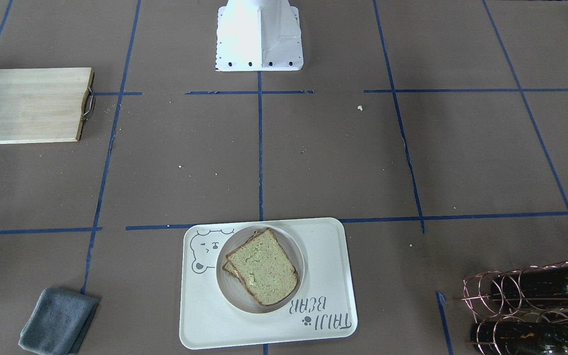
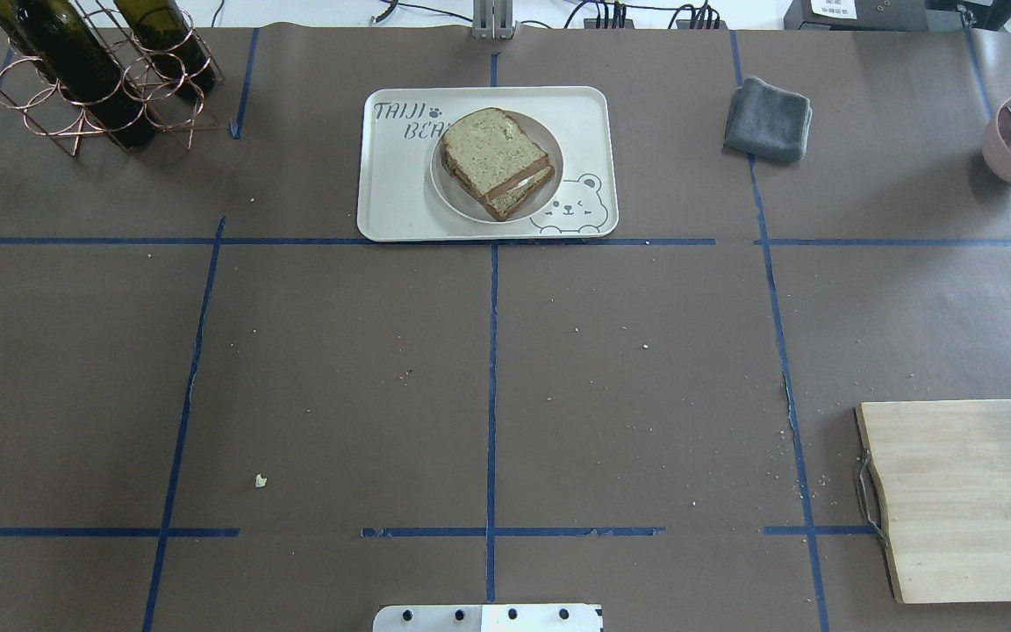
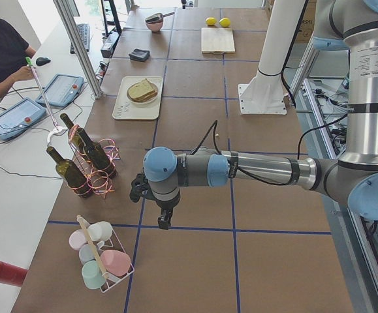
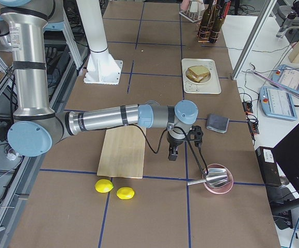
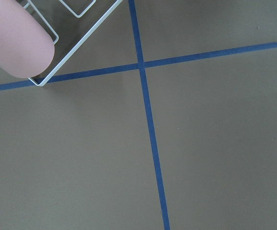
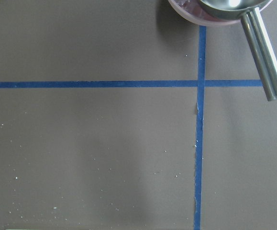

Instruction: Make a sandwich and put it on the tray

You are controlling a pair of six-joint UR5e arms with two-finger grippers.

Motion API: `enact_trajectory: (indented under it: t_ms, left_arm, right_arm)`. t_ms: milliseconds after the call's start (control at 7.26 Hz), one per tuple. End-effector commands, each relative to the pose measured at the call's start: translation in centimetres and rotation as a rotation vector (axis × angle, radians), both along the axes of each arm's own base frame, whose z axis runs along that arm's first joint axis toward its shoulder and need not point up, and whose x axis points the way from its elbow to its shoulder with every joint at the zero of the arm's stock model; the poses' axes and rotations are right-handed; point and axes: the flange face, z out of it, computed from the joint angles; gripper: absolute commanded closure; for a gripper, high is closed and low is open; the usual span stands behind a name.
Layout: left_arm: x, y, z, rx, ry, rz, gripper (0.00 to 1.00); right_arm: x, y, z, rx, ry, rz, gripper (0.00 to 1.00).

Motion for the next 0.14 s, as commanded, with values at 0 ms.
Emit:
enact_trajectory:
  t_ms: [0]
  left_arm:
    - [-0.01, -1.25, -0.76, 0.013, -0.001, 0.0, 0.0]
  right_arm:
    - [1.06, 2.03, 1.37, 0.019, -0.044, 0.016, 0.0]
